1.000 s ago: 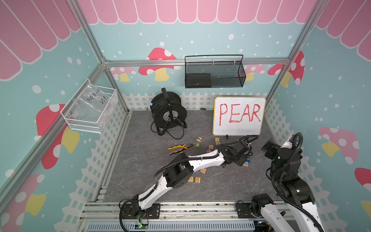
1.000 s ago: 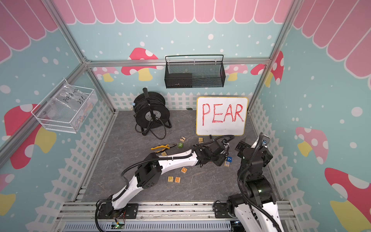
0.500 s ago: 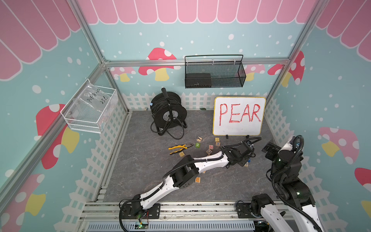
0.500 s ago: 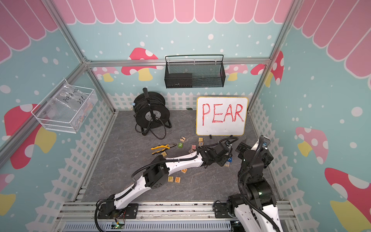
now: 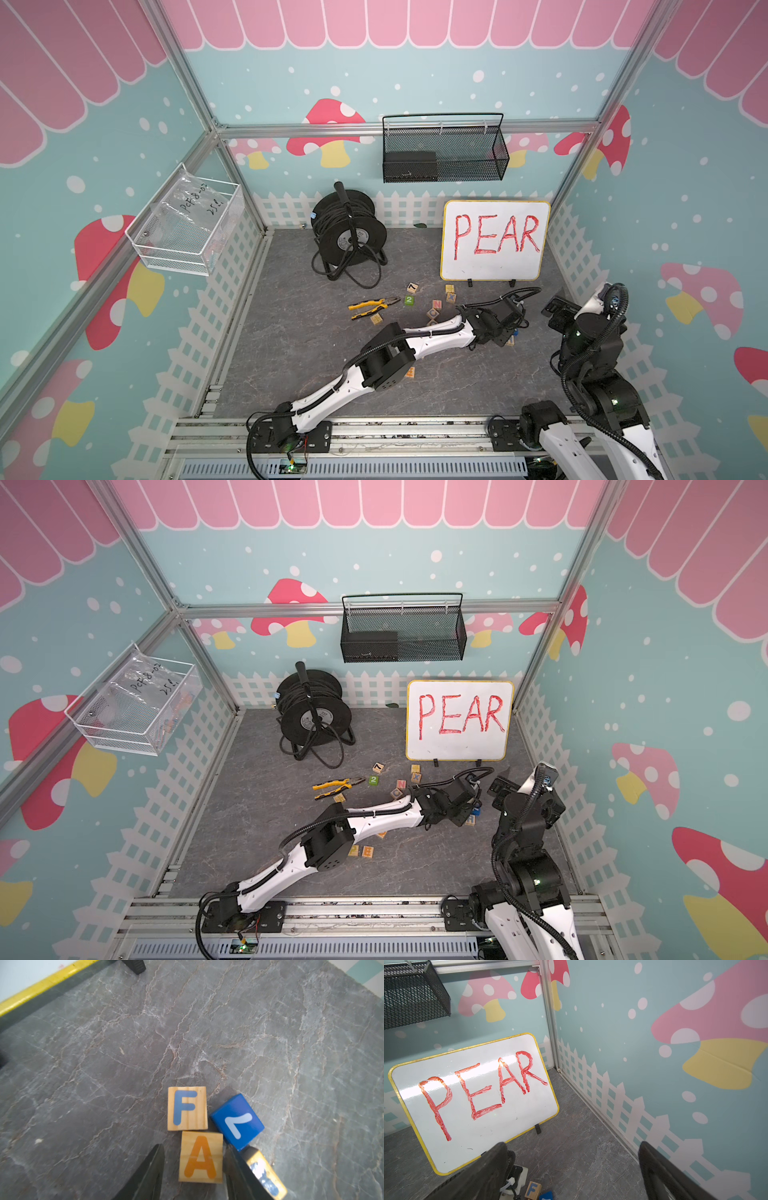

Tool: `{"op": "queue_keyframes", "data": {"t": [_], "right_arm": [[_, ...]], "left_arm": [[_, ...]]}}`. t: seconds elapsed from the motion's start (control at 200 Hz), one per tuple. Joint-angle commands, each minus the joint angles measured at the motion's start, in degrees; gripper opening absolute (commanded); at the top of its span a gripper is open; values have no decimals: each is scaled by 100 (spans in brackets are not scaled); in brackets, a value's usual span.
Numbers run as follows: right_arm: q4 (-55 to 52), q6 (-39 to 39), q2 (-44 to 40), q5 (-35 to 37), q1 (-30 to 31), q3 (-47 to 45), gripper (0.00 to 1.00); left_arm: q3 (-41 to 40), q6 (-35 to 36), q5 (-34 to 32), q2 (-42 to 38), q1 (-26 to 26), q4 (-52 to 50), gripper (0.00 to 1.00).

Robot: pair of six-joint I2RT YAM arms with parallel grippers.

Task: Spell the uppercase word “pear” with letter blocks
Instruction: Pick up the letter block from the center of the board.

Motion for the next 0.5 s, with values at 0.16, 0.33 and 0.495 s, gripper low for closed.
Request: {"op": "queue_keyframes", "data": {"t": [0.16, 0.33, 0.495], "right_arm": [[164, -99, -105, 100, 7, -105, 99], [189, -107, -138, 92, 13, -136, 99], [226, -139, -142, 74, 10, -162, 99]], "left_arm": [[189, -57, -138, 252, -45, -141, 44], [201, -42, -191, 245, -46, -216, 37], [193, -33, -185, 112, -44, -213, 33]]}}
